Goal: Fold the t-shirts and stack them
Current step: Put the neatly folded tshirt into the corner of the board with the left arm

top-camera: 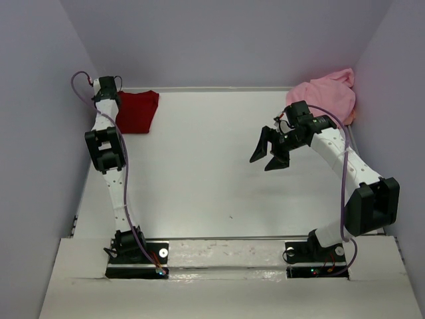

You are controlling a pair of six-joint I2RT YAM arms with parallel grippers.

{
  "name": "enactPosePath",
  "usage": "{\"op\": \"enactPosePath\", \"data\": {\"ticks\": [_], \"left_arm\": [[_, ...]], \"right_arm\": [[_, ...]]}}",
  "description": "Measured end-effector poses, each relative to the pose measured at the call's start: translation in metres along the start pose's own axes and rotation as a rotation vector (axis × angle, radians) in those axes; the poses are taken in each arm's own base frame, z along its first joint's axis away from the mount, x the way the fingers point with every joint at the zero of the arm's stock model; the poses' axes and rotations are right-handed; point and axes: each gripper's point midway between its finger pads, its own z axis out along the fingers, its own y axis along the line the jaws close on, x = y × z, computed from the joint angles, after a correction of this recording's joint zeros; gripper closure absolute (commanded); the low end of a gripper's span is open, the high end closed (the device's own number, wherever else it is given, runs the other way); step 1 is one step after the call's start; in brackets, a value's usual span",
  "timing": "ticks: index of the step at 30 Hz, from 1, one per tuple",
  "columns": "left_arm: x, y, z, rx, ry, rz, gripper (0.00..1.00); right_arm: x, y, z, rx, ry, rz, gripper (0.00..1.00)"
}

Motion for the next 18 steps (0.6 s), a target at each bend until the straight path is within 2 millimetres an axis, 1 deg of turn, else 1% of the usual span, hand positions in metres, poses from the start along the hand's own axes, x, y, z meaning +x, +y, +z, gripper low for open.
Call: {"op": "enactPosePath", "data": {"ticks": [3, 7, 9, 11, 15, 18], "left_arm": [[-0.003, 0.002, 0.0, -0.002, -0.005, -0.007, 1.0], [-0.001, 0.001, 0.001, 0.009, -0.003, -0.013, 1.0], [0.004, -0.001, -0.002, 0.031, 0.009, -0.019, 1.0], [0.003, -0.005, -0.008, 0.063, 0.018, -0.03, 1.0], [-0.015, -0.015, -0.034, 0.157, 0.012, -0.058, 1.0], [-0.027, -0.018, -0.064, 0.198, 0.012, -0.05, 1.0]], "right_arm": [[0.0, 0.0, 0.0, 0.0, 0.0, 0.0, 0.22], [0.0, 0.0, 0.0, 0.0, -0.001, 0.004, 0.22], [0.0, 0.0, 0.0, -0.001, -0.001, 0.006, 0.22], [0.0, 0.001, 0.0, -0.002, -0.001, 0.006, 0.22], [-0.001, 0.002, 0.0, -0.007, -0.005, 0.002, 0.22], [-0.005, 0.003, 0.001, -0.015, -0.019, -0.011, 0.22]]}}
